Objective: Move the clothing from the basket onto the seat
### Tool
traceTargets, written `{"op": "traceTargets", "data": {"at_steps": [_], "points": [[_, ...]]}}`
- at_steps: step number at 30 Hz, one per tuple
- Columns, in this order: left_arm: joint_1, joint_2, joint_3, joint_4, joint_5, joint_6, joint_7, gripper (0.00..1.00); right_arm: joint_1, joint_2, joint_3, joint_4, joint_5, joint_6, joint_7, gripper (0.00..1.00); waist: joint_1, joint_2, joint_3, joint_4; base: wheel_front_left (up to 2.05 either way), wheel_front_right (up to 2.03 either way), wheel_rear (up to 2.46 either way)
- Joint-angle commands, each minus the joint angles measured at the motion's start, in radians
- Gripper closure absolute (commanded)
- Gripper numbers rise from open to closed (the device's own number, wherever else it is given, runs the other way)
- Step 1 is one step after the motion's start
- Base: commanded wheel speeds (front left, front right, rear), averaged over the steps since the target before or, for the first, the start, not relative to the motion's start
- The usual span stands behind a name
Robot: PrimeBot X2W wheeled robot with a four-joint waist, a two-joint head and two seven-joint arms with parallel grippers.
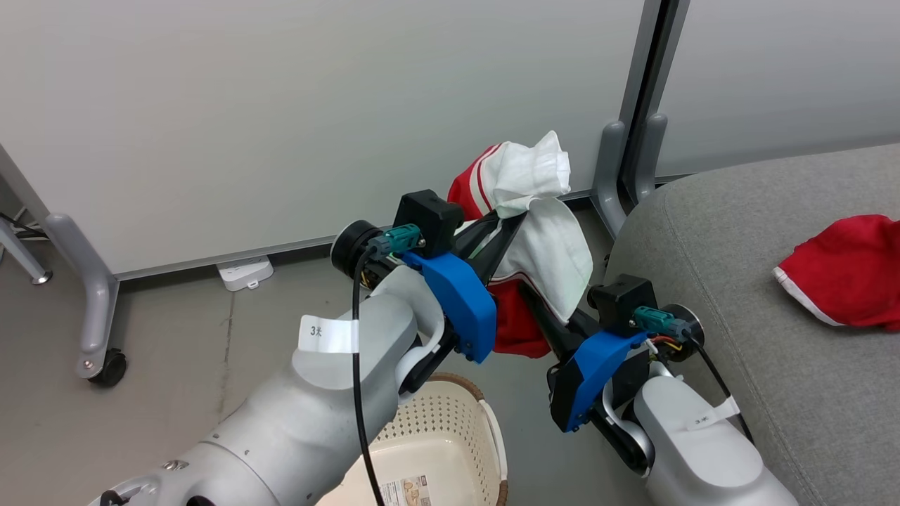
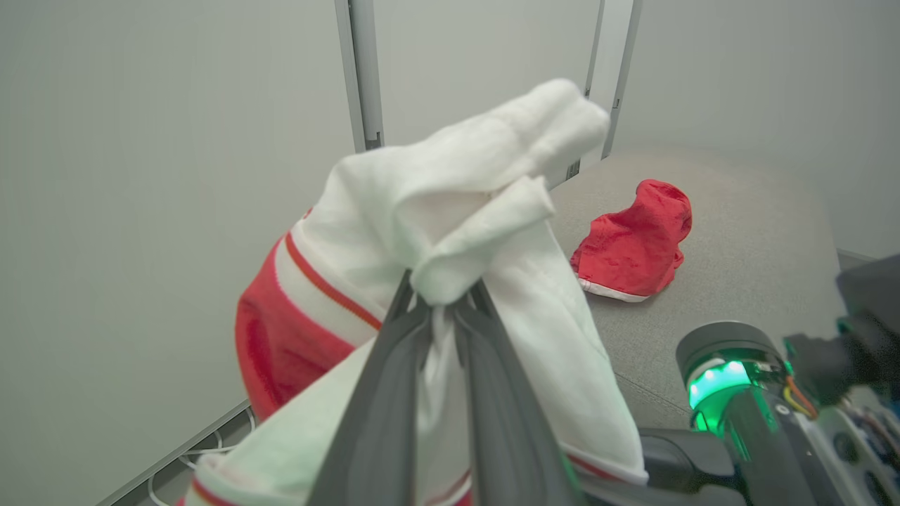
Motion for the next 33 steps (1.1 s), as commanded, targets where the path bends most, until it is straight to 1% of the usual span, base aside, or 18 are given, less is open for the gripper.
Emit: {"op": "traceTargets", "data": {"at_steps": [1, 20, 21, 22, 23, 25, 27, 30, 33], "points": [[-0.013, 0.000, 0.000, 0.003, 0.003, -0.002, -0.006, 1.00, -0.022, -0.006, 0.003, 0.008, 0.002, 0.000, -0.006, 1.00, 0.0000, -0.0001, 0.000, -0.002, 0.00, 0.00, 0.00], [-0.014, 0.000, -0.008, 0.014, -0.005, 0.000, -0.010, 1.00, -0.056, 0.001, 0.036, 0.080, 0.025, 0.000, -0.054, 1.00, 0.0000, -0.0001, 0.000, -0.008, 0.00, 0.00, 0.00], [-0.017, 0.000, -0.004, 0.012, 0.001, 0.008, -0.010, 0.56, -0.057, 0.001, 0.037, 0.082, 0.026, 0.000, -0.055, 1.00, 0.0000, -0.0001, 0.000, -0.008, 0.00, 0.00, 0.00], [-0.017, 0.000, 0.001, 0.009, 0.006, 0.012, -0.010, 0.03, -0.057, 0.001, 0.037, 0.084, 0.027, 0.000, -0.057, 1.00, 0.0000, -0.0001, 0.001, -0.008, 0.00, 0.00, 0.00], [-0.015, -0.001, 0.007, 0.008, 0.010, 0.018, -0.010, 0.00, -0.058, 0.001, 0.038, 0.085, 0.028, 0.000, -0.060, 1.00, 0.0000, -0.0001, 0.002, -0.008, 0.00, 0.00, 0.00], [-0.009, -0.001, 0.029, -0.002, 0.027, 0.025, -0.009, 0.00, -0.060, 0.002, 0.039, 0.086, 0.029, 0.000, -0.063, 1.00, 0.0000, -0.0001, 0.003, -0.008, 0.00, 0.00, 0.00], [0.017, 0.008, 0.075, -0.029, 0.057, 0.035, -0.009, 0.00, -0.065, 0.002, 0.037, 0.084, 0.030, 0.000, -0.066, 1.00, 0.0000, -0.0001, 0.005, -0.010, 0.00, 0.00, 0.00], [0.086, 0.048, 0.152, -0.092, 0.124, 0.046, -0.008, 0.00, -0.067, 0.002, 0.032, 0.077, 0.027, 0.000, -0.072, 1.00, 0.0000, -0.0001, 0.010, -0.012, 0.00, 0.00, 0.00], [0.184, 0.088, 0.246, -0.187, 0.206, 0.059, -0.008, 0.00, -0.062, -0.002, 0.027, 0.067, 0.024, 0.000, -0.079, 1.00, 0.0000, -0.0001, 0.016, -0.014, 0.00, 0.00, 0.00]]}}
